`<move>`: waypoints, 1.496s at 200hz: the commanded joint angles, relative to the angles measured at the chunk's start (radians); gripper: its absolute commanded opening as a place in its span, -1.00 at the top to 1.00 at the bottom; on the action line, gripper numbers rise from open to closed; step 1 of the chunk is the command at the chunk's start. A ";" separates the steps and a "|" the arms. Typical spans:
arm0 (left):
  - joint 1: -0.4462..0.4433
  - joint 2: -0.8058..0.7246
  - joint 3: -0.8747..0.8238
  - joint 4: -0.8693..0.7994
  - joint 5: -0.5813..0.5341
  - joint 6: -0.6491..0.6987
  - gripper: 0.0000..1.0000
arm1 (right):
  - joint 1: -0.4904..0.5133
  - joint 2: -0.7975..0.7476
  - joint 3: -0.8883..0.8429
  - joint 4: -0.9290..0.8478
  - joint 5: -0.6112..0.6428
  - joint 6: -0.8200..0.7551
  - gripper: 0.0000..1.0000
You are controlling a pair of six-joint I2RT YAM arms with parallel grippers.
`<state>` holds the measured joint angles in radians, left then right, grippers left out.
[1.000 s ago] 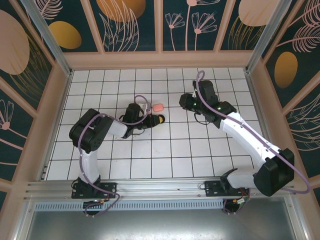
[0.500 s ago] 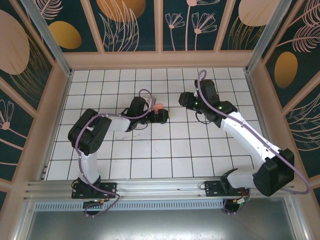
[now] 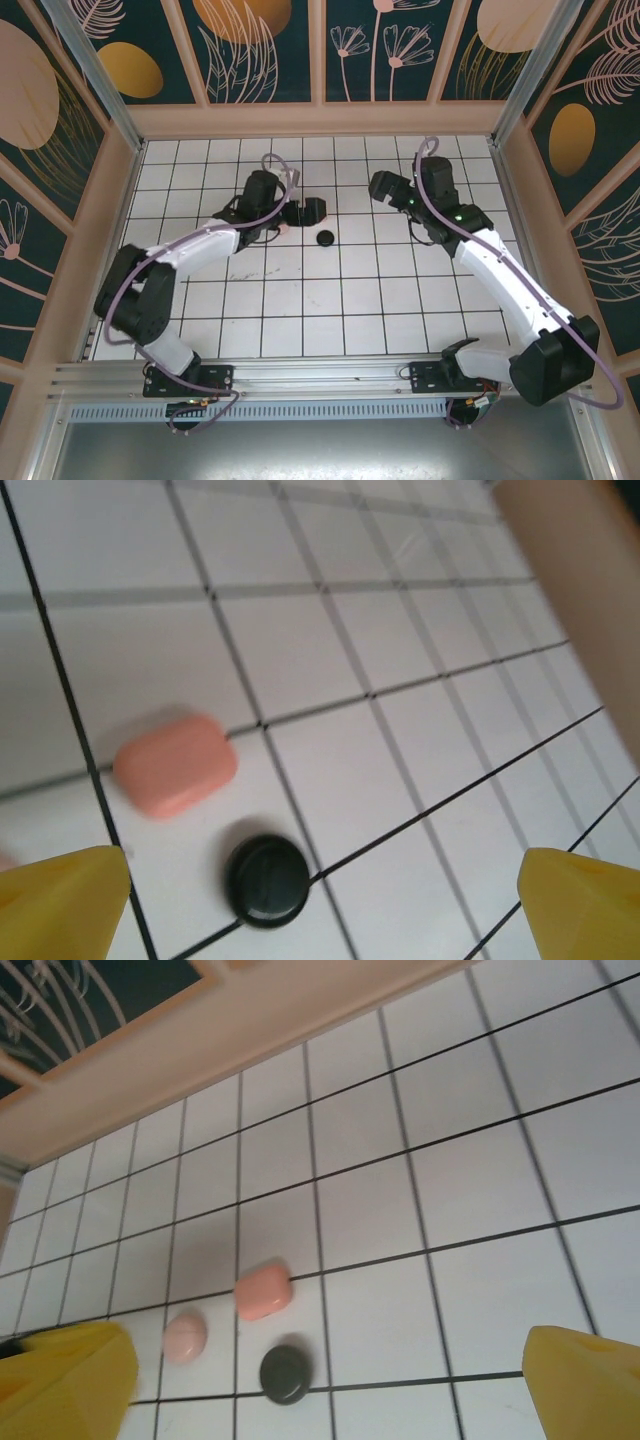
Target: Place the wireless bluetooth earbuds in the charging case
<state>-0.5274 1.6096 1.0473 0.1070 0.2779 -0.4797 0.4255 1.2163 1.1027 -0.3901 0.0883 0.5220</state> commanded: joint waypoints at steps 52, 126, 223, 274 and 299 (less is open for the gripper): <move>0.006 -0.449 -0.299 0.292 -0.433 0.338 -0.97 | -0.090 -0.051 -0.264 0.324 0.432 -0.137 -0.98; 0.257 -0.732 -0.652 0.525 -0.620 0.518 -0.98 | -0.259 0.068 -0.630 1.002 0.479 -0.350 -0.98; 0.423 -0.307 -0.915 1.180 -0.455 0.498 -0.97 | -0.392 0.259 -0.878 1.603 0.154 -0.493 -0.98; 0.524 -0.098 -0.839 1.199 -0.265 0.450 -0.97 | -0.468 0.327 -0.885 1.672 -0.042 -0.474 -0.98; 0.559 -0.081 -0.813 1.183 -0.237 0.414 -0.97 | -0.453 0.322 -0.881 1.659 -0.011 -0.481 -0.98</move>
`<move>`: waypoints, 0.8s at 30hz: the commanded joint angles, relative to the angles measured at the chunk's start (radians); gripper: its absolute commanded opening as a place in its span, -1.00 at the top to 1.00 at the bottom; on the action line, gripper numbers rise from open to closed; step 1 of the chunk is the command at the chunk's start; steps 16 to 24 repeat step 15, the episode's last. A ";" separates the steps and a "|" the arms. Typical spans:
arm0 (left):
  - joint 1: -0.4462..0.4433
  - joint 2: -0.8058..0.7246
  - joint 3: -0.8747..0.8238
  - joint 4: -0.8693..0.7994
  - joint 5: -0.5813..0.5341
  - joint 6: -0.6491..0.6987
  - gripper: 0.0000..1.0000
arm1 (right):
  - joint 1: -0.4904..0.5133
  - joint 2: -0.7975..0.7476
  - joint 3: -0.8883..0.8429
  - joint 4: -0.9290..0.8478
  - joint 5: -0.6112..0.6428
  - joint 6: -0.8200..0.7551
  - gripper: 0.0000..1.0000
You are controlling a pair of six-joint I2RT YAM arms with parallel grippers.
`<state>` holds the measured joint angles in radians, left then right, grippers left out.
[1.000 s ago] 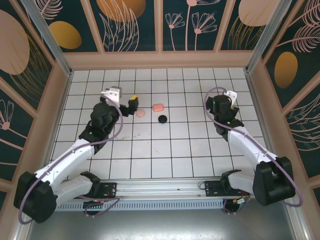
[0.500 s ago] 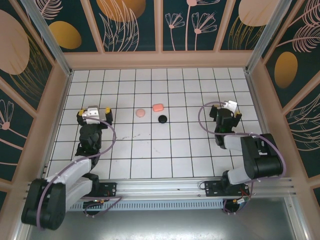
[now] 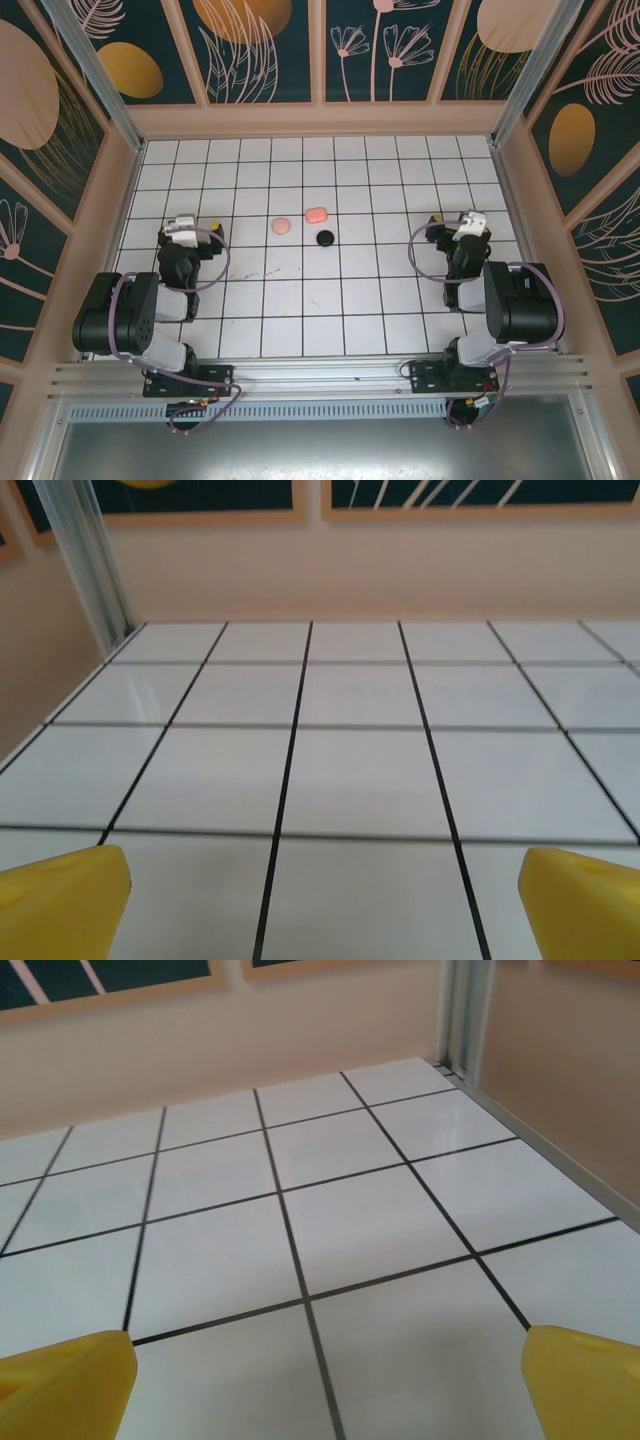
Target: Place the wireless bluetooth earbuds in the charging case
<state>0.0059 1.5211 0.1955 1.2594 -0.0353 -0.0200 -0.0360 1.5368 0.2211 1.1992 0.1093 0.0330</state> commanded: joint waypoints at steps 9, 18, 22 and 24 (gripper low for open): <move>0.024 0.008 0.048 0.008 0.037 -0.055 -0.97 | 0.028 0.005 0.002 0.070 0.000 0.001 -0.98; 0.024 0.001 0.041 0.015 0.030 -0.056 -0.97 | 0.015 0.005 0.006 0.064 -0.049 -0.005 -0.98; 0.024 0.001 0.041 0.015 0.030 -0.056 -0.97 | 0.015 0.005 0.006 0.064 -0.049 -0.005 -0.98; 0.024 0.001 0.041 0.015 0.030 -0.056 -0.97 | 0.015 0.005 0.006 0.064 -0.049 -0.005 -0.98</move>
